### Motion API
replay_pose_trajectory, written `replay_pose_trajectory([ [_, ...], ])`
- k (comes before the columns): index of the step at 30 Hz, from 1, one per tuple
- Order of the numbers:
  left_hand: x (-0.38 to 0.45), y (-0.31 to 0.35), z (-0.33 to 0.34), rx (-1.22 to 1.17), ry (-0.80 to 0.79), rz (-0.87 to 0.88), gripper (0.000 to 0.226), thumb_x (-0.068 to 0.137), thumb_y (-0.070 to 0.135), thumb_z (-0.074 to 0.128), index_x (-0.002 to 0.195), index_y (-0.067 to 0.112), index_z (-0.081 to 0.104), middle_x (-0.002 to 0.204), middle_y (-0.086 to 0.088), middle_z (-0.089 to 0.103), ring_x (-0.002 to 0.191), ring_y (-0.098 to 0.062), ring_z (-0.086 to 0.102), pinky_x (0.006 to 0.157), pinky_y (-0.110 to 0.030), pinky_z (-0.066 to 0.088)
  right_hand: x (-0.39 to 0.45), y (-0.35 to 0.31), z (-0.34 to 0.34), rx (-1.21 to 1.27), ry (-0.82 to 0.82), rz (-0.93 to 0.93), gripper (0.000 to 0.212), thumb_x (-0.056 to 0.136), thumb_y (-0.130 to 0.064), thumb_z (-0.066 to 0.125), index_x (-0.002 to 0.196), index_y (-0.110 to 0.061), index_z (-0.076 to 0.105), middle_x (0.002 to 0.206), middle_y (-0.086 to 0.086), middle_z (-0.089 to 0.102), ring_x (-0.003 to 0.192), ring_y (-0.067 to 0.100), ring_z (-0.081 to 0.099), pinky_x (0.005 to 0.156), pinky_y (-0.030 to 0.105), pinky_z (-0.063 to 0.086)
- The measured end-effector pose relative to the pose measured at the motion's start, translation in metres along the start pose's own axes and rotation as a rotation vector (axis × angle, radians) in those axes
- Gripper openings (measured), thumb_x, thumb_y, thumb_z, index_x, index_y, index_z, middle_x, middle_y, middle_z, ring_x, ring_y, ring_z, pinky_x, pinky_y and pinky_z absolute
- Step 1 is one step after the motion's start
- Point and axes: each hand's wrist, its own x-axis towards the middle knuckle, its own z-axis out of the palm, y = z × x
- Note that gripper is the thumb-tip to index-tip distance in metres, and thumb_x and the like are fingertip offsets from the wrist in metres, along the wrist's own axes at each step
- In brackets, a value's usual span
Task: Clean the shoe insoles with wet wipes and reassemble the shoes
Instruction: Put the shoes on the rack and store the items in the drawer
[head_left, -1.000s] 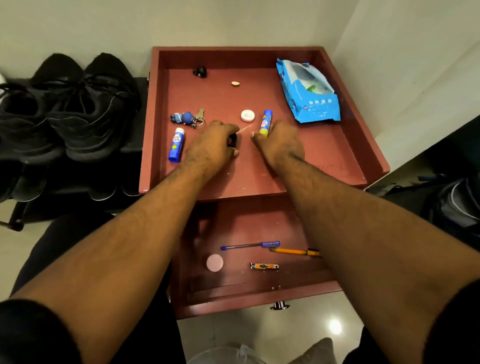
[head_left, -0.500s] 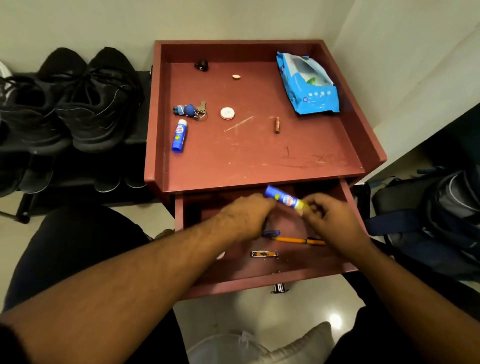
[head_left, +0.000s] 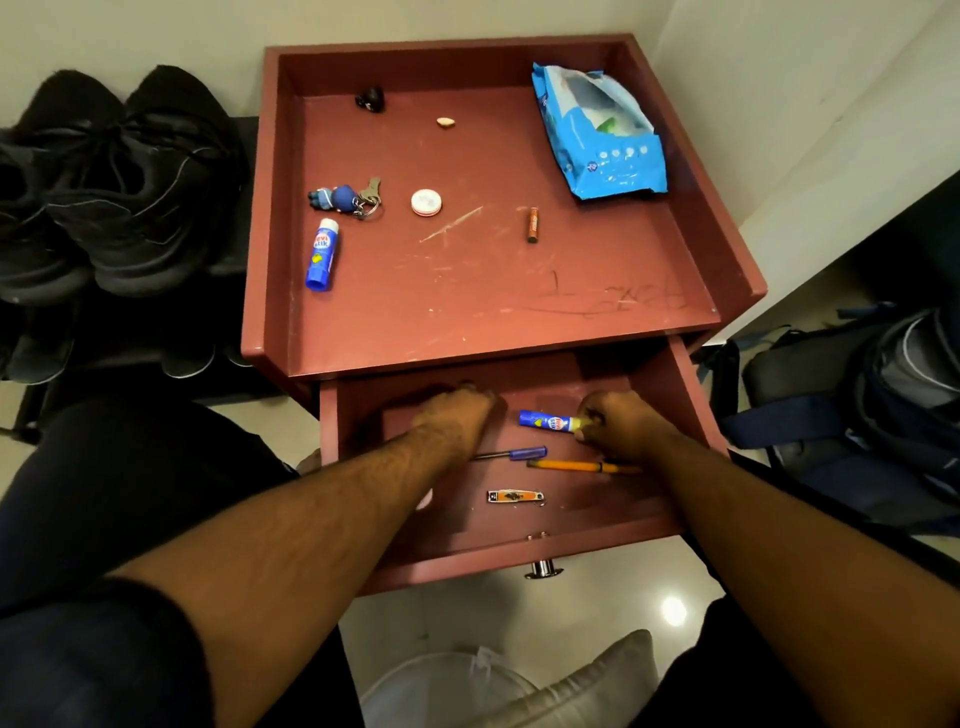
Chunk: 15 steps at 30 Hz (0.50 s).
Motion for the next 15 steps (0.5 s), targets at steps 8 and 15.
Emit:
replay_pose_trajectory([
  [8,-0.005,0.003,-0.014,-0.044,-0.011,0.001,0.053,0.087,0.025,0.065,0.138,0.023,0.050,0.135,-0.010,0.052,0.120,-0.033,0.056,0.094,-0.037,0.049,-0.004,-0.005,-0.001,-0.157,0.002,0.017,0.031,0.085,-0.029,0.070,0.113,-0.018,0.065,0.105,0.007,0.068,0.085,0.023,0.067,0.077,0.034,0.055],
  [15,-0.050,0.003,-0.111,-0.129,0.092,0.009,0.035,0.088,0.045,0.068,0.071,0.017,0.057,0.071,-0.002,0.065,0.057,-0.017,0.059,0.063,-0.026,0.048,-0.042,-0.055,-0.028,0.033,0.353,-0.255,0.013,0.084,-0.028,0.071,0.090,-0.016,0.075,0.083,0.002,0.073,0.078,0.018,0.066,0.069,0.030,0.048],
])
